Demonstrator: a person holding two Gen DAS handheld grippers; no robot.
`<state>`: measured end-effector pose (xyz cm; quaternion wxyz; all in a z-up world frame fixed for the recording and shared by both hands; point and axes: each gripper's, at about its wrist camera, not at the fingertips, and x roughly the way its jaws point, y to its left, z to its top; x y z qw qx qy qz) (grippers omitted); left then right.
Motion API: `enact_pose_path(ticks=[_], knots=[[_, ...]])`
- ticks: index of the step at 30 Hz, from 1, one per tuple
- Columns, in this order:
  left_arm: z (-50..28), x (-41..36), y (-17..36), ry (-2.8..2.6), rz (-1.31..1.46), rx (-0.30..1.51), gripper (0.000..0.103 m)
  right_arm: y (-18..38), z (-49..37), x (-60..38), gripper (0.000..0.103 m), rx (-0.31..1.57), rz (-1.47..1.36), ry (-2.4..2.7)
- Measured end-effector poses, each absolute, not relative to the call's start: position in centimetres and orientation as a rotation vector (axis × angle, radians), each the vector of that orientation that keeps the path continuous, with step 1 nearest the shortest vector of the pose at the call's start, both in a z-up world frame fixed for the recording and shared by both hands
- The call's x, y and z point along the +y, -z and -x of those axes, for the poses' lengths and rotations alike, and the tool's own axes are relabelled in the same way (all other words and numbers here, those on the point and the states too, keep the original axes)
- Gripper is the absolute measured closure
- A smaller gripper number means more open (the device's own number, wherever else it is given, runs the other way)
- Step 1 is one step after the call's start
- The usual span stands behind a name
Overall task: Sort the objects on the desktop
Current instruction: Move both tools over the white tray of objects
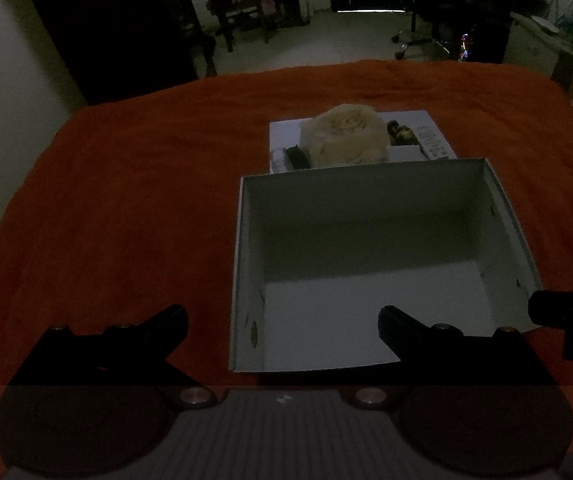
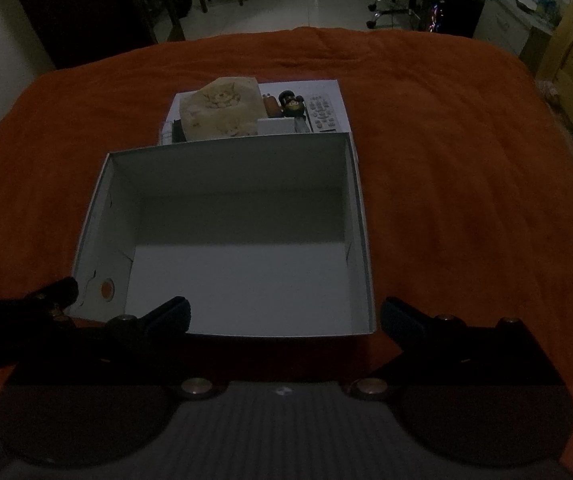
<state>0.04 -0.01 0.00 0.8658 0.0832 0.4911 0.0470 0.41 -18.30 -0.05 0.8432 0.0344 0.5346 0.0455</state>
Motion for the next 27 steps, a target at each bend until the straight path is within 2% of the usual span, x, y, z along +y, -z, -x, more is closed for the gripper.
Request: enact_pose_path(ticks=[16,22,27], knots=[[-0.8,0.9,-0.1,-0.088,-0.181,1.023,0.000,0.2,-0.5,-18.6,0.000,1.106,-0.068,-0.098],[-3.3,2.0,-1.6,-0.092,-0.154,1.043,0.000,-0.9,-3.1,-19.7,0.000,1.100,-0.091,-0.062],[-6.9,3.0,-2.8,-0.093,-0.198,0.910,0.000,-2.3,-7.3,-20.6,0.000,1.062,-0.122,-0.047]])
